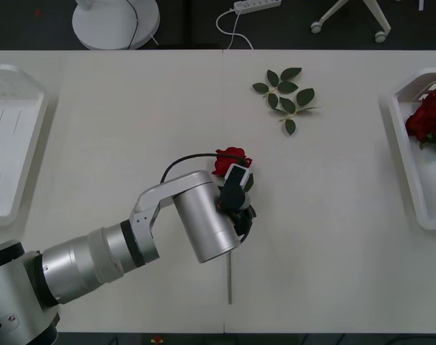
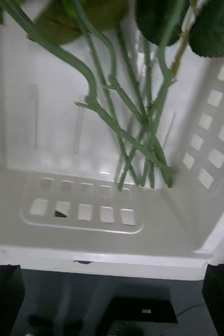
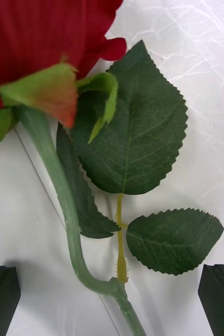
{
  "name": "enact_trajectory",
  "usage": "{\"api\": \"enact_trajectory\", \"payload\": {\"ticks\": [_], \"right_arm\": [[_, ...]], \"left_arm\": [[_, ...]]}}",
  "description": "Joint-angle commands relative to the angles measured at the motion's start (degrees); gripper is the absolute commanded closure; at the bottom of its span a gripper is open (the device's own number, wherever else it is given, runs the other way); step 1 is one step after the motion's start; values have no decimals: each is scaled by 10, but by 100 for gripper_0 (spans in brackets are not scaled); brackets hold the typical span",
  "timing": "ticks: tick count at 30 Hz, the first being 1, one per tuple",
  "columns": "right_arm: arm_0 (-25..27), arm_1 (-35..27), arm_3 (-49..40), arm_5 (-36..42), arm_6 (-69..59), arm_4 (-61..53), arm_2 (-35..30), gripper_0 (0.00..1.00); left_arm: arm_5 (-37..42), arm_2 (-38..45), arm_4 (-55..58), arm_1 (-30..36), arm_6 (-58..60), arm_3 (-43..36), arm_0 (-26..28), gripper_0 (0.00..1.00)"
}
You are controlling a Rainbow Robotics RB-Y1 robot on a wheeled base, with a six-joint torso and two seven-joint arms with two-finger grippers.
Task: Place the red flowers into the right box and the blue flowers into the left box. If a person shows an open palm, hand one flower to the person first, then continue sorting.
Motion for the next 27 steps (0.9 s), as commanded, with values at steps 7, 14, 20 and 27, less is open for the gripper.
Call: {"api": "enact_trajectory", "payload": {"ticks": [7,14,20,27], "right_arm": [[-17,-34,-157,82,-75,-177,-36,0],[-17,-32,-202,40,-82,-301,1,0],[-17,-23,-203,17,-67,-338,15,0],[-17,-23,-246,6,-42,-340,39,0]], "left_arm": [[-8,-19,-13,-14,-54,29,-12,35],[-8,-28,-31,-14,-62,34,-12,84],[-8,-28,-32,-14,-60,34,-11,100],[-8,-27,-41,-7,-58,33,-12,100]]}}
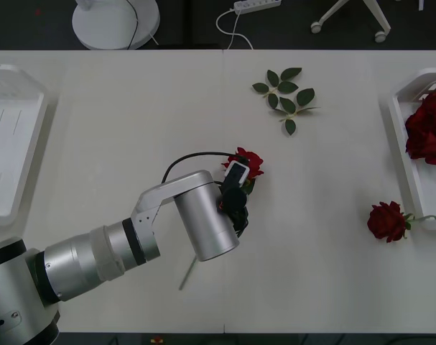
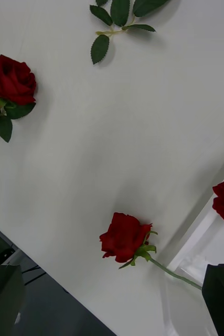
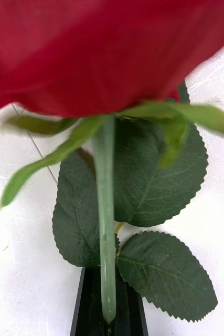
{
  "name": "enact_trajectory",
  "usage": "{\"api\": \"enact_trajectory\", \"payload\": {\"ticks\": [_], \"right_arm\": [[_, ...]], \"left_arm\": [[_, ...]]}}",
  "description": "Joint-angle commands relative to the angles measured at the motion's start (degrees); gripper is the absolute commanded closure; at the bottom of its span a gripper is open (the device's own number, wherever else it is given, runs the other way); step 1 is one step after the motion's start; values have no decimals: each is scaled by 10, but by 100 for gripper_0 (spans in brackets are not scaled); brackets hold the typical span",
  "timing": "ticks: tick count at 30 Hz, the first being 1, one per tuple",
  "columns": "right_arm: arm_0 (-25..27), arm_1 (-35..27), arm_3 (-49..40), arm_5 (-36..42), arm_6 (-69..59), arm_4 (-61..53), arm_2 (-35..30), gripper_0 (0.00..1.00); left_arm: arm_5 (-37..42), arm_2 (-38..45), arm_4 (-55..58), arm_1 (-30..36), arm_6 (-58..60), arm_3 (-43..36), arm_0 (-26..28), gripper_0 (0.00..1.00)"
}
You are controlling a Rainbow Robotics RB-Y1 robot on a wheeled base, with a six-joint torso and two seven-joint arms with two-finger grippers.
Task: Place the red flowers into the right box and the blue flowers into the left box. If a person shows an open palm, hand one flower to the person first, then continue sorting.
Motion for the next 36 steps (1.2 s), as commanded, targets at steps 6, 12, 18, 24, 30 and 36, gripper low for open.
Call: {"api": "enact_trajectory", "payload": {"ticks": [6,12,18,24,30,36], "right_arm": [[-17,-10,-69,-39,44,-8,39,0],[-16,-6,-51,-34,114,-28,39,0],[-16,-6,6,-13,197,-72,39,0],[-13,-9,62,12,233,-165,40,0],[23,-8,28,-15,229,-262,40,0],[63,22,-59,-93,209,-288,40,0]], "left_arm": [[-19,9,-27,2,-20,-2,-3,100],[-19,101,-26,24,-16,-84,-3,100],[-54,188,2,39,-14,-164,-4,100],[-141,241,28,43,-2,-218,-5,100],[-231,265,-8,28,54,-259,-8,100],[-253,273,-76,-5,146,-293,-24,100]]}}
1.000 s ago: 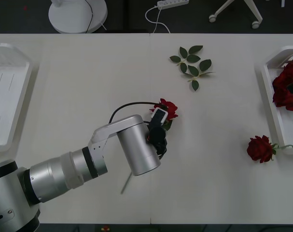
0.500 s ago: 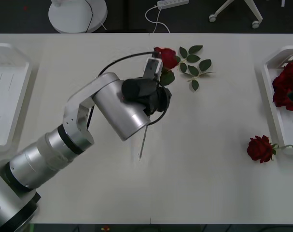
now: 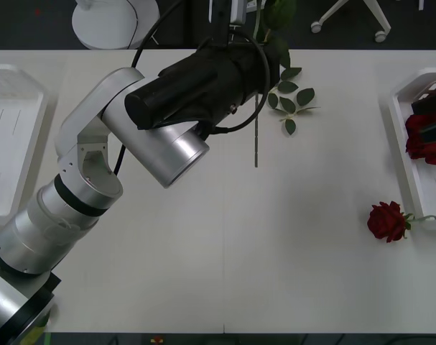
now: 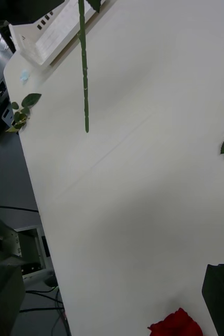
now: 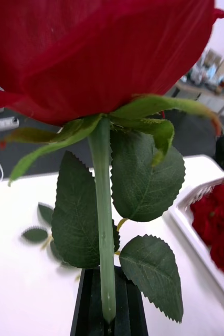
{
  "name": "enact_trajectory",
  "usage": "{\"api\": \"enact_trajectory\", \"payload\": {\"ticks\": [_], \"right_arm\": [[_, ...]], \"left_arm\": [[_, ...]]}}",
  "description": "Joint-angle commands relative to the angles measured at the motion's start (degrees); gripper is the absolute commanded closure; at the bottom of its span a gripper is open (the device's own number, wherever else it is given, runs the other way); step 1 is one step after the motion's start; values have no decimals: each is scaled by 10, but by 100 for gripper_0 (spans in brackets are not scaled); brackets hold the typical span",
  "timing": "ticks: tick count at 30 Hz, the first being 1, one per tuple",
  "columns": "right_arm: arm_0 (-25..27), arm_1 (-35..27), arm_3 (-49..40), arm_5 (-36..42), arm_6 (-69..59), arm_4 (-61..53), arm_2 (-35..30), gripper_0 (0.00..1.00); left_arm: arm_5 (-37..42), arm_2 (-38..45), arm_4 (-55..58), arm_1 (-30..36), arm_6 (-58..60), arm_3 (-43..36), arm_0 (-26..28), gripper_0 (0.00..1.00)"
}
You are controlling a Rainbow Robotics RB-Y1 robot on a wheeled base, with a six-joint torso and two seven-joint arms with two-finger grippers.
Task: Place the red flowers into the right box and the blue flowers into the left box. If a person shows an open palm, hand one flower to the person first, then continue sorting.
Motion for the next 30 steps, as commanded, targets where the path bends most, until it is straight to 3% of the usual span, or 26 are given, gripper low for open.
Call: {"api": "enact_trajectory", "payload": {"ticks": [1,12,30], "right_arm": [[36,33,-69,-55,-30,-19,-1,0],[52,107,-131,-115,-104,4,-1,0],[53,183,-185,-152,-136,43,11,1]], "left_arm": [[-33,22,-44,-36,116,-38,-26,100],[-79,15,-124,-84,250,-37,-31,100],[-79,8,-138,-85,250,-32,-31,100]]}}
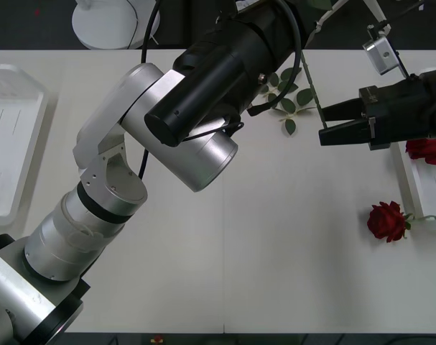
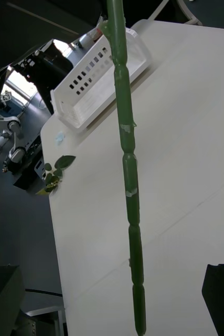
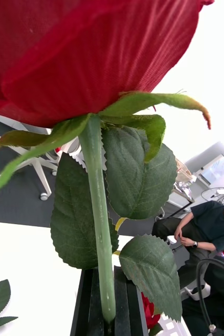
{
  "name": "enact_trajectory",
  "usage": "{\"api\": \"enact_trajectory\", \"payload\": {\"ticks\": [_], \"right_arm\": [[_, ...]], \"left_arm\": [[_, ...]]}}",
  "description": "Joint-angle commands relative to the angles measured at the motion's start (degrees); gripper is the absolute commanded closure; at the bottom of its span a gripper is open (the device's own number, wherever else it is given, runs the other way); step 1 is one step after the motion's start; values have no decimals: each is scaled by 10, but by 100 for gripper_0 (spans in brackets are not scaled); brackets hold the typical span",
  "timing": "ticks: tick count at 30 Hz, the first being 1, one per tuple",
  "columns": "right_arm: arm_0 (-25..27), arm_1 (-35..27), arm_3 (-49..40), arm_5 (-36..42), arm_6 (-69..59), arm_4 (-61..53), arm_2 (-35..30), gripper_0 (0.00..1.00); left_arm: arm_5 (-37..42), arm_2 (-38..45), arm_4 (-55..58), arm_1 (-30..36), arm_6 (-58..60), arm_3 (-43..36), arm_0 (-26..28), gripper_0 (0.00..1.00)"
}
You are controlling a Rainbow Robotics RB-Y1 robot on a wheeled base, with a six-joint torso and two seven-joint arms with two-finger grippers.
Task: Place the red flowers into the right box and the blue flowers into the left box. If a person shows an open palm, hand one flower to the person first, then continue sorting.
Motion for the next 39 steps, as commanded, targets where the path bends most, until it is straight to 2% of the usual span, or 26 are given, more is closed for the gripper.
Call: {"api": "enact_trajectory", "payload": {"ticks": [1,6,8,9,11,12,13,15,16,18,31,32,33,34,39], "right_arm": [[4,16,-32,-21,-20,7,19,1],[3,17,-48,-64,-31,7,49,8],[0,24,-48,-78,-37,7,57,18],[-2,26,-48,-79,-38,12,60,25],[-7,33,-48,-79,-44,23,60,48],[-9,33,-49,-79,-45,25,60,56],[-10,33,-49,-79,-62,28,62,76],[-13,33,-50,-79,-81,28,62,93],[-14,33,-51,-79,-87,28,63,97],[-16,33,-53,-79,-93,28,64,100],[-19,33,-53,-81,-101,28,64,100],[-20,33,-53,-81,-101,28,64,100],[-21,33,-53,-81,-101,28,64,100],[-21,33,-53,-81,-102,28,64,100],[-23,33,-53,-81,-103,28,64,100]], "left_arm": [[-10,1,-7,-15,8,-16,-30,100],[-10,1,-7,-15,8,-16,-30,100],[-10,1,-7,-15,8,-16,-30,100],[-10,1,-7,-15,8,-16,-30,100],[-10,1,-7,-15,8,-16,-30,100],[-10,1,-7,-15,8,-16,-30,100],[-10,1,-7,-15,8,-16,-30,100],[-10,1,-7,-15,8,-16,-30,100],[-10,1,-7,-15,8,-16,-30,100],[-10,1,-7,-15,8,-16,-30,100],[-10,1,-7,-15,8,-16,-30,100],[-10,1,-7,-15,8,-16,-30,73],[-10,1,-7,-15,8,-16,-30,33],[-10,1,-7,-15,8,-16,-30,0],[-10,1,-7,-15,8,-16,-30,0]]}}
